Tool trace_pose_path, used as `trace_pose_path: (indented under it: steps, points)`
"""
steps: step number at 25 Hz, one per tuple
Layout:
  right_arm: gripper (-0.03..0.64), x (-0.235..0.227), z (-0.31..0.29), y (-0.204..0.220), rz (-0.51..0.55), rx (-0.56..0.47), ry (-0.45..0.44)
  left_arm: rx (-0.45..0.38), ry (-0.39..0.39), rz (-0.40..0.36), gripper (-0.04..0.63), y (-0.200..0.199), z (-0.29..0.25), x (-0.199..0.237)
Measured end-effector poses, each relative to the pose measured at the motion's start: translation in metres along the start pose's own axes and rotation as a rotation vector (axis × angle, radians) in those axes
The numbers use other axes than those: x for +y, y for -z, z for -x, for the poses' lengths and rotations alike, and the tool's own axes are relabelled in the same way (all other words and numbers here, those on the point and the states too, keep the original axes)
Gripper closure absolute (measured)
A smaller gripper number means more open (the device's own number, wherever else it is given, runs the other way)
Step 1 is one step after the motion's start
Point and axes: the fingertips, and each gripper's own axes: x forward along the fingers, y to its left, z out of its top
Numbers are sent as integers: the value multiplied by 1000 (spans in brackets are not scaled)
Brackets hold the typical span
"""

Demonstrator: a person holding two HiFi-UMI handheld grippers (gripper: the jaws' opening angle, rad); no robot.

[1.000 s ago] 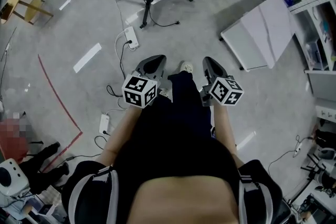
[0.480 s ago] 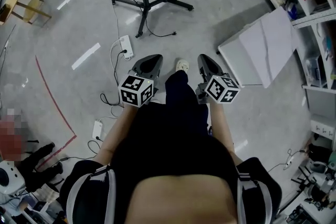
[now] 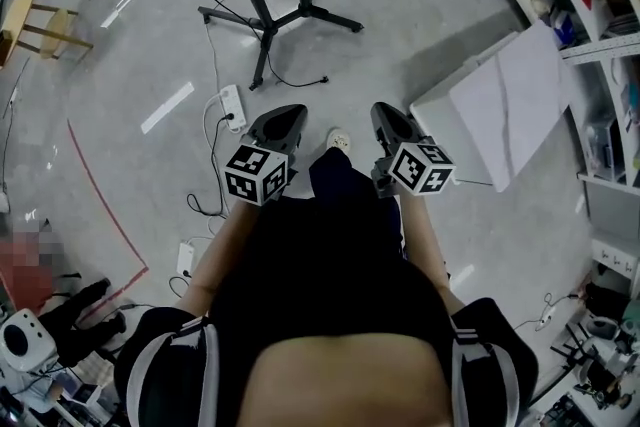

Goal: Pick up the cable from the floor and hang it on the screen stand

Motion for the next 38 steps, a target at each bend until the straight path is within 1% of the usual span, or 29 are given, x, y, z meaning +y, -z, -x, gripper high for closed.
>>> trace_pose_path:
  steps: [5, 8, 11, 15, 19, 23, 25, 29, 31, 33, 35, 38]
  points:
    - [591, -38, -24, -22, -7, 52, -13, 11, -18, 4, 588, -18, -48, 11]
    - [591, -55, -41, -35, -13, 82, -37, 2, -39, -12, 588, -32, -76, 18]
    - [591, -68, -55, -42, -11, 102, -51, -1, -46, -3, 588, -41, -98, 25]
    - [591, -82, -79, -52, 8, 148, -88, 33, -41, -2, 588, -48, -128, 36]
    - [589, -99, -102, -62, 52, 193, -103, 69, -58, -4, 588, -54, -154, 50]
    - [589, -117, -132, -64, 95, 247, -106, 64, -68, -19, 588, -64, -175, 72]
    - [589, -119, -149, -70, 135, 248, -110, 60, -57, -35, 588, -70, -184, 85]
    - [589, -115, -179, -81, 260, 251, -92, 73, -11, -83, 588, -73, -200, 110]
    - [589, -112, -189, -79, 289, 271, -99, 94, 5, -106, 588, -67, -207, 120]
    - [589, -110, -200, -70, 289, 302, -110, 114, 14, -112, 588, -61, -212, 130]
    - [589, -112, -214, -56, 303, 330, -105, 139, 25, -112, 588, -51, -217, 142]
    - [589, -120, -239, -27, 356, 373, -89, 185, 35, -113, 588, -23, -228, 163]
